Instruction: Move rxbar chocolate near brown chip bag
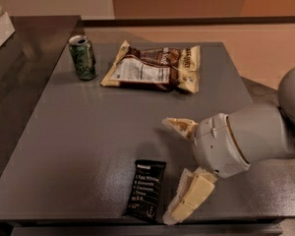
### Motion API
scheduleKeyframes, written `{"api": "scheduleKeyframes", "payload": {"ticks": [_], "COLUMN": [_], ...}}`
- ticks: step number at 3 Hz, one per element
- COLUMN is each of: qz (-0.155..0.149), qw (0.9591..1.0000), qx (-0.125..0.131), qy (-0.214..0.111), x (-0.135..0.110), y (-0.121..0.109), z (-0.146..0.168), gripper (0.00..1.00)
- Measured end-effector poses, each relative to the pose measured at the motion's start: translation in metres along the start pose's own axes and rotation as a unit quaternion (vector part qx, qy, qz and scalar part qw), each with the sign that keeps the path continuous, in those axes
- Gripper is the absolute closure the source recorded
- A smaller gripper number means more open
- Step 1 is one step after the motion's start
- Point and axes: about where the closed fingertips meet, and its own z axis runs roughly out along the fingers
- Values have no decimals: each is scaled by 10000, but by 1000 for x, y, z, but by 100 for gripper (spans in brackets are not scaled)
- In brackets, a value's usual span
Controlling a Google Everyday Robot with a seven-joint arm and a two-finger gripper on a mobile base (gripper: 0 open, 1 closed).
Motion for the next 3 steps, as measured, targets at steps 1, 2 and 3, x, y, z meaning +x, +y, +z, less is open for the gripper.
{"api": "scheduleKeyframes", "payload": {"ticks": [1,2,3], "qz": [-101,-252,-333], "qw": [9997,9986,9977], "qx": [-123,-284,-412], "qy": [-203,-376,-425], "x": [0,-1,0], "y": [7,15,22], "z": [16,26,34], "gripper": [0,0,0]}}
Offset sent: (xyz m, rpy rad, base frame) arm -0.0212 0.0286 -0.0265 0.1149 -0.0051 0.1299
